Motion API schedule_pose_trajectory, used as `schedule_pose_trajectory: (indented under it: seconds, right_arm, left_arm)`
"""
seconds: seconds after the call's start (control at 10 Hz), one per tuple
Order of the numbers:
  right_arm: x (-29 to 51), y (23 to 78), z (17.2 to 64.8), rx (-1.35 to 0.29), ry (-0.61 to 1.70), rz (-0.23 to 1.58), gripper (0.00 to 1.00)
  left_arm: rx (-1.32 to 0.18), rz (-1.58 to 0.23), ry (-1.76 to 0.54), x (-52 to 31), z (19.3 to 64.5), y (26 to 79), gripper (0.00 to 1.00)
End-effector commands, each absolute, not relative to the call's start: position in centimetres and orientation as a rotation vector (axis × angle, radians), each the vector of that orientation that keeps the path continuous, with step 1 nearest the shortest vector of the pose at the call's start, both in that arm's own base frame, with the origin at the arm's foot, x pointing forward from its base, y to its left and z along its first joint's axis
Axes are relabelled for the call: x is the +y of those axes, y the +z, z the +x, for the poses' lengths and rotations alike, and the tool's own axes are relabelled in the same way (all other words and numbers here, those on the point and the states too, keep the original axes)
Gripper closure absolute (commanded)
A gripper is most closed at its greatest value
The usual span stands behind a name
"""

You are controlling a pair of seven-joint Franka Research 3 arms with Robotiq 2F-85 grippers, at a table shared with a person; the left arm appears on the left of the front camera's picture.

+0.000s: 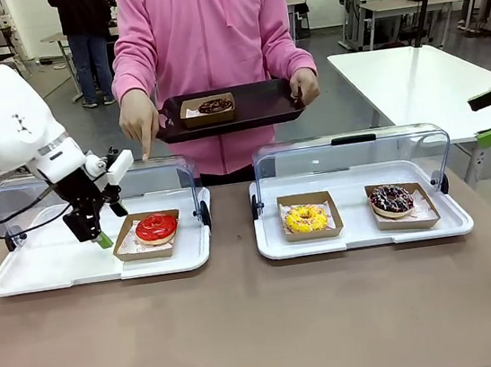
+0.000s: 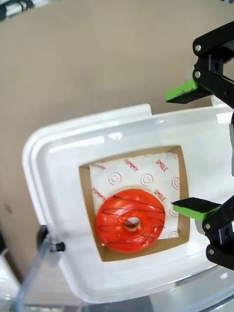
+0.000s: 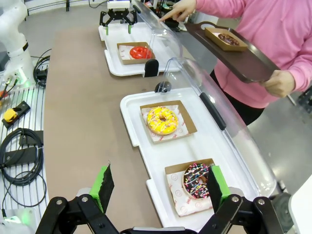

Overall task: Provide the desired donut to the person.
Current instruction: Pick up and lift the Paper togo box containing the Donut pointed at by the person.

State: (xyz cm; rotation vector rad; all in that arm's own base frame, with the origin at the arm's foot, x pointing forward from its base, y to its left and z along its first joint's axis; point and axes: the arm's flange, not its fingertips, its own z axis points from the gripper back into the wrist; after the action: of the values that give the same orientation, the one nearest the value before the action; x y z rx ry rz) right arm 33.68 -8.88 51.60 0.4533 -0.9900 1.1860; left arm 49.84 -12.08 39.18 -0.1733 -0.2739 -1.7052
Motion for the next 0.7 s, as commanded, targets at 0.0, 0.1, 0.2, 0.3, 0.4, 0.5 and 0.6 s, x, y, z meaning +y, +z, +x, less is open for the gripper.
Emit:
schedule_pose_trajectory:
  seconds: [0.0, 0.1, 0.2, 0.3, 0.4, 0.5, 0.6]
  right_arm:
    - [-8.8, 51.5, 33.9, -1.011, 1.194, 0.461, 0.00]
    - [-8.8, 51.5, 33.9, -1.011, 1.194, 0.461, 0.00]
    - [-8.8, 51.5, 33.9, -1.011, 1.194, 0.461, 0.00]
    - [-8.8, 51.5, 33.9, -1.011, 1.194, 0.461, 0.00]
    - [-8.8, 51.5, 33.9, -1.011, 1.194, 0.461, 0.00]
    - [-8.8, 51.5, 33.9, -1.011, 1.194, 0.461, 0.00]
    - [-8.8, 51.5, 33.9, -1.011, 1.194, 0.461, 0.00]
  left_arm:
    - [-0.243, -0.093, -1.653, -12.3, 50.0, 38.5, 0.00]
    - [-0.220, -0.075, -1.617, -12.2, 49.6, 37.6, 0.00]
    - [-0.232, -0.080, -1.588, -12.1, 49.2, 37.0, 0.00]
    - [-0.256, -0.066, -1.551, -12.1, 48.7, 36.3, 0.00]
    - [-0.274, -0.056, -1.528, -12.1, 48.5, 35.8, 0.00]
    - [-0.287, -0.070, -1.510, -12.1, 48.7, 35.3, 0.00]
    - [-0.290, -0.069, -1.503, -12.2, 49.0, 34.9, 0.00]
